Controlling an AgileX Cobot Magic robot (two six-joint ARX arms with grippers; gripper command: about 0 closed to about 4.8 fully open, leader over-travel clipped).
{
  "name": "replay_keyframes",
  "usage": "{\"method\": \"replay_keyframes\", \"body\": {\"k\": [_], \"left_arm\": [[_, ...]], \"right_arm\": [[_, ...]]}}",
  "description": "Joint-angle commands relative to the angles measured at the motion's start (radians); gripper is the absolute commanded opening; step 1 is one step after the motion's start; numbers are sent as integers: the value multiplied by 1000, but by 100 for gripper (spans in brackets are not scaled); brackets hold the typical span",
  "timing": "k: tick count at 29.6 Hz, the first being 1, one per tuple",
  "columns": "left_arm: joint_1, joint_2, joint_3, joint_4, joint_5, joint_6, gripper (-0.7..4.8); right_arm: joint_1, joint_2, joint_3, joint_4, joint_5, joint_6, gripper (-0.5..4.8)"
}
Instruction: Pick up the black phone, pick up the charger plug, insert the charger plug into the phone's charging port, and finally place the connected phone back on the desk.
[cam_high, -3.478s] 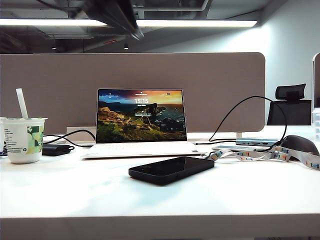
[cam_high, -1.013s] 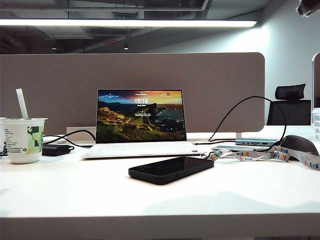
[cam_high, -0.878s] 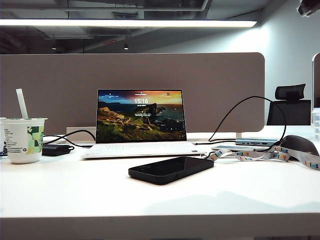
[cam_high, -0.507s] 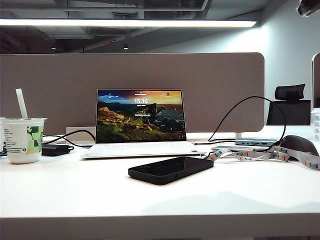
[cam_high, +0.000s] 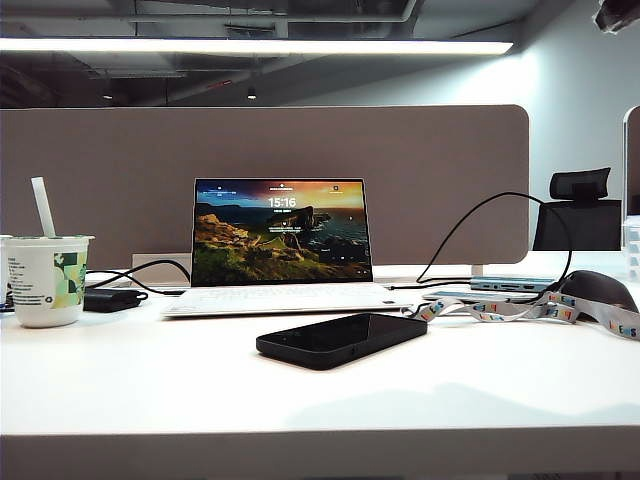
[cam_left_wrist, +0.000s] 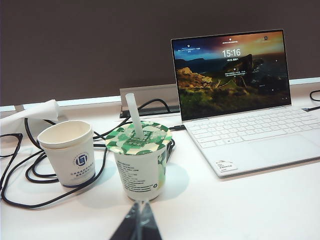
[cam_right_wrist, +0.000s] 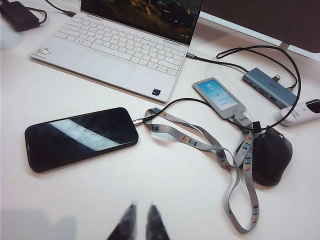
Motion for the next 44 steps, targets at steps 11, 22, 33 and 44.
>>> {"method": "replay_keyframes", "body": {"k": [11,22,33,44], "left_arm": [[0,0,0,4,0,-3,-5],[0,0,0,4,1,-3,-5],[0,0,0,4,1,-3,-5],[0,0,0,3,1,-3,-5]], "right_arm": [[-3,-2,2,19,4,1,36],[-280,-150,-337,557,-189,1,36],[-516,-426,-541,559,-208,0,36],[-650,-601,-645,562,-209,0,36]]}}
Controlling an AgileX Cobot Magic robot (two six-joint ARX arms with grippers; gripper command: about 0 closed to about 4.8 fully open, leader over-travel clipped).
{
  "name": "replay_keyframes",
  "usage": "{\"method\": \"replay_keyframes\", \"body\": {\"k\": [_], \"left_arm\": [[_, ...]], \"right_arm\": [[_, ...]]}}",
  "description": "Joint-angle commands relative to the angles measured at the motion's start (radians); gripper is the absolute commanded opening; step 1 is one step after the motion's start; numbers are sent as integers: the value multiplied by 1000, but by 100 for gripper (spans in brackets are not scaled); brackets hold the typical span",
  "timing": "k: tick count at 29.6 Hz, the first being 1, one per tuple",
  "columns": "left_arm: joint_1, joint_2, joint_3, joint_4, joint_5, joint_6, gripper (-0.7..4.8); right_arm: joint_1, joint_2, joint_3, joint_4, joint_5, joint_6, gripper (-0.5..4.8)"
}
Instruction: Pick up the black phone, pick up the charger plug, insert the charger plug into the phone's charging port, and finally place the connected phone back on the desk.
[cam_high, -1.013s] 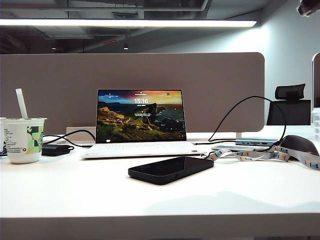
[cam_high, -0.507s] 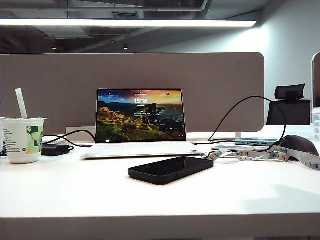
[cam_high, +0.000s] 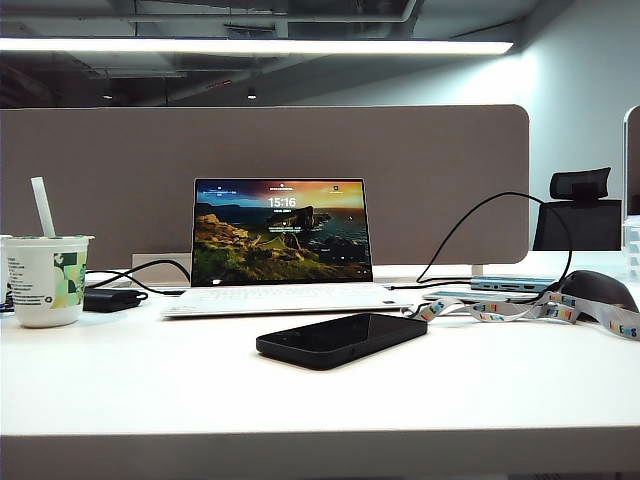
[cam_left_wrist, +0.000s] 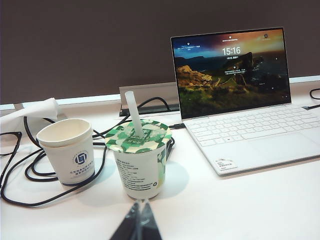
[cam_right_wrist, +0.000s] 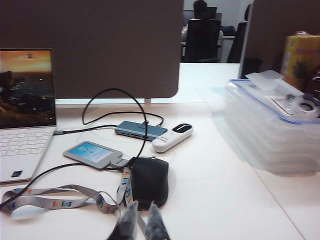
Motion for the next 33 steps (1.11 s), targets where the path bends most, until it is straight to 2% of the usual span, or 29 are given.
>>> {"method": "replay_keyframes", "body": {"k": [1,3,9,13,15,19,25,33], "left_arm": [[0,0,0,10,0,-3,-5],[0,0,0,10,0,-3,-5],[0,0,0,8,0,-3,-5],[0,0,0,8,0,-3,-5],[0,0,0,7,0,-3,-5],[0,0,0,6,0,-3,-5],[0,0,0,6,0,-3,-5],[0,0,0,5,1,-3,-5]], "right_arm": [[-4,-33,-37,19,-2,0,36],[-4,-30,-61,29,-7,0,36],[-24,-30,-89,5,-130,1,36],[-45,-30,-89,6,-152,-29,36],[-54,-30,-89,6,-147,-77,36],[-68,-30,-89,8,-141,-70,36],[-64,-30,-89,11,-14,-21,36],[-66,-30,-89,13,-23,-21,36]]}}
